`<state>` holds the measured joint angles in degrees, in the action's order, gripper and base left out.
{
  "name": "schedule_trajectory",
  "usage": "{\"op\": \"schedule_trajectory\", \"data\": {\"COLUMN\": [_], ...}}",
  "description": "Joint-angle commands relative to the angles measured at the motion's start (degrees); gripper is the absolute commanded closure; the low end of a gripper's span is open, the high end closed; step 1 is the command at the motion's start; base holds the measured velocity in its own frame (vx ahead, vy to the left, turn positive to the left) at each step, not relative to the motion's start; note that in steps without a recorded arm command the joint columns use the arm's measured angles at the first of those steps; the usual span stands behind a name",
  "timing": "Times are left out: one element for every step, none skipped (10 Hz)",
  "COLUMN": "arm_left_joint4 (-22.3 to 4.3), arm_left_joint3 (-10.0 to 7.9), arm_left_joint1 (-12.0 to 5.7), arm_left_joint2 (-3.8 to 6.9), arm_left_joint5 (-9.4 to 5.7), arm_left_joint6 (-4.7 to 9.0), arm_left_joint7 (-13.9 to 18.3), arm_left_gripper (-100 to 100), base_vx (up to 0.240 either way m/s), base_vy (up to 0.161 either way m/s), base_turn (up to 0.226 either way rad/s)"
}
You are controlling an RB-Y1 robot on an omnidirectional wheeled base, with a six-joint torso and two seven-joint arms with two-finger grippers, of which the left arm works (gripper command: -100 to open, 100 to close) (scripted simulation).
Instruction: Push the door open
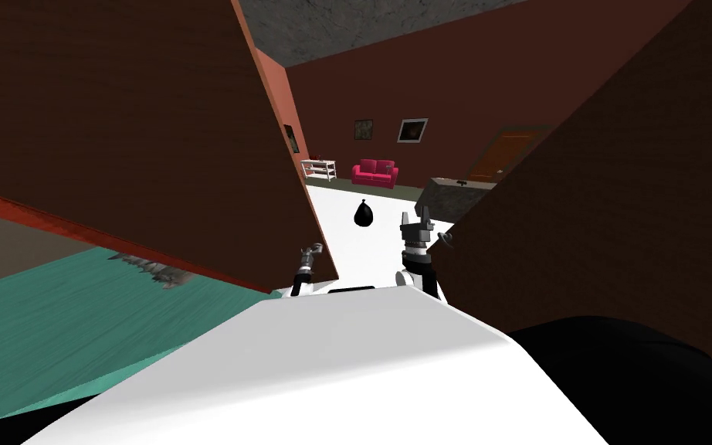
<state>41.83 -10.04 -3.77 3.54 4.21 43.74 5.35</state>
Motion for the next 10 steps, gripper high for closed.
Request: {"op": "schedule_trajectory", "data": {"arm_left_joint4": [0.41, 0.39, -0.04, 0.09, 0.08, 0.05, 0.02, -0.01, -0.04, -0.08], "arm_left_joint3": [-0.39, -0.66, -0.83, -1.69, -1.92, -2.44, -3.04, -3.68, -4.33, -4.97], "arm_left_joint1": [-0.21, -0.22, -0.17, -0.18, -0.18, -0.19, -0.19, -0.2, -0.21, -0.21], "arm_left_joint2": [-0.44, -0.57, -0.08, 0.3, 0.36, 0.48, 0.56, 0.61, 0.61, 0.58], "arm_left_joint5": [-0.25, -0.39, -0.43, -0.89, -1.02, -1.3, -1.63, -1.98, -2.33, -2.68], "arm_left_joint6": [-0.03, -0.05, 0.1, 0.04, 0.03, 0.02, 0.01, 0.0, -0.01, -0.02], "arm_left_joint7": [-0.22, -0.32, -0.28, -0.55, -0.64, -0.85, -1.09, -1.34, -1.6, -1.86], "arm_left_gripper": [100, 100, 100, 100, 100, 100, 100, 100, 100, 100], "base_vx": [0.145, 0.147, 0.07, 0.111, 0.151, 0.165, 0.193, 0.196, 0.213, 0.219], "base_vy": [-0.052, -0.074, -0.027, -0.024, -0.038, -0.063, -0.041, -0.086, -0.107, -0.097], "base_turn": [0.035, 0.03, 0.036, 0.042, 0.045, 0.038, 0.05, 0.067, 0.074, 0.068]}}
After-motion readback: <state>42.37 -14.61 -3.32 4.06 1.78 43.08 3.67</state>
